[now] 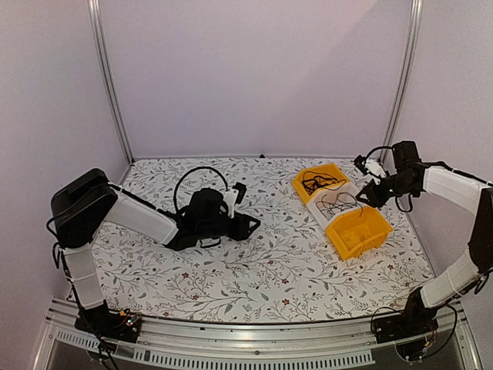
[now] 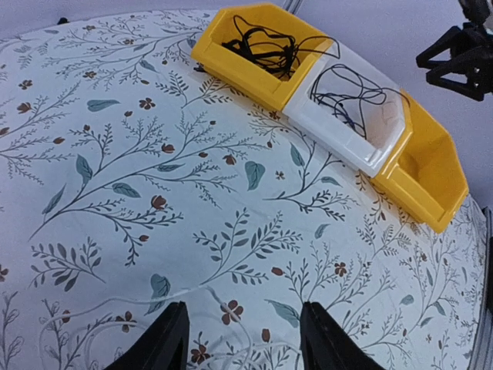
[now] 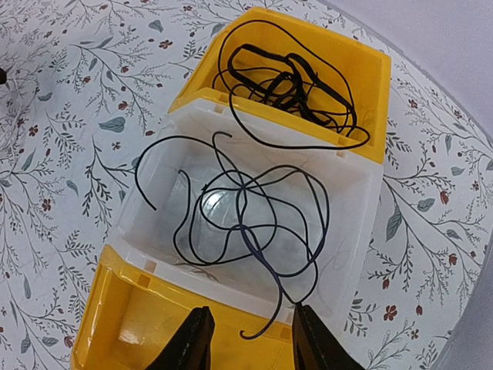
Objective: Untangle the cables
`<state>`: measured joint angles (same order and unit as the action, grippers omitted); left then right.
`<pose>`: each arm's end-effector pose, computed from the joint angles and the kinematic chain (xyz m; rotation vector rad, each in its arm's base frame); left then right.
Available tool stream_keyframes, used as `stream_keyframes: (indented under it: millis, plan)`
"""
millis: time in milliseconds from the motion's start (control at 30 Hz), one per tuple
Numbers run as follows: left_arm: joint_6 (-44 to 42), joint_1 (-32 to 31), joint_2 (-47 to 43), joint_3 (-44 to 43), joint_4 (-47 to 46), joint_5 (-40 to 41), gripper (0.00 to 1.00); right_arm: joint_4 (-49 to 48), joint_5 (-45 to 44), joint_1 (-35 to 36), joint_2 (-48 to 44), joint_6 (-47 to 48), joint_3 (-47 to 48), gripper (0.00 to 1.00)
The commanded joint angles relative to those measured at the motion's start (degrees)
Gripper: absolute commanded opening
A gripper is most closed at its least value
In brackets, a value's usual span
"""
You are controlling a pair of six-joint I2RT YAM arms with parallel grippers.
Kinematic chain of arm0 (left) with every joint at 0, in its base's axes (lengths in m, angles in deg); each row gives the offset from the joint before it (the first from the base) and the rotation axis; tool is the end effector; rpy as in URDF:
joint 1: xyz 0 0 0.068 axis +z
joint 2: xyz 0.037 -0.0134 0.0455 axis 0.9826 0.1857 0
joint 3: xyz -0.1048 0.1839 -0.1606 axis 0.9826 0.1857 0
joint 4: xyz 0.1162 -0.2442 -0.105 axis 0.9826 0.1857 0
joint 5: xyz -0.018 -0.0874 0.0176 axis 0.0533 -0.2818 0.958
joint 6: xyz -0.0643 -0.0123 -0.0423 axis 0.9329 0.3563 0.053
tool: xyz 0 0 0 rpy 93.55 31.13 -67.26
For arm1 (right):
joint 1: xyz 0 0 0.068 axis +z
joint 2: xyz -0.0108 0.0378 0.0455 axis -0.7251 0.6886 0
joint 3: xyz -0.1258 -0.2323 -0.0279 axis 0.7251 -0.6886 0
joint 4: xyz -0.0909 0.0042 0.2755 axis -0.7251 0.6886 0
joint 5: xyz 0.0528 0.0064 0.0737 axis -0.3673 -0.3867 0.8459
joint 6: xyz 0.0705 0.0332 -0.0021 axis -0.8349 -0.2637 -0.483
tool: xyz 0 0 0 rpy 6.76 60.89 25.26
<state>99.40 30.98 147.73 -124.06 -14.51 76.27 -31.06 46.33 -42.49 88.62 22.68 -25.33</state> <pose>0.2815 -0.3217 0.0938 0.4801 2.0735 -0.8352 0.3456 0.0483 0.2052 -0.9238 2.2001 0.2122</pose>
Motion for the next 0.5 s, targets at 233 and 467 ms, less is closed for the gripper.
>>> stream_keyframes:
  millis: [233, 467]
  plan:
    - [0.49, 0.3, -0.01, 0.7, -1.96, -0.29, 0.49, 4.83, -0.67, -1.3, 8.02, -5.19, 4.52, 0.41]
    - [0.99, 0.3, 0.2, 1.84, -3.48, -0.29, 0.49, 7.63, -0.72, -1.43, 13.39, -5.34, 9.46, 0.43]
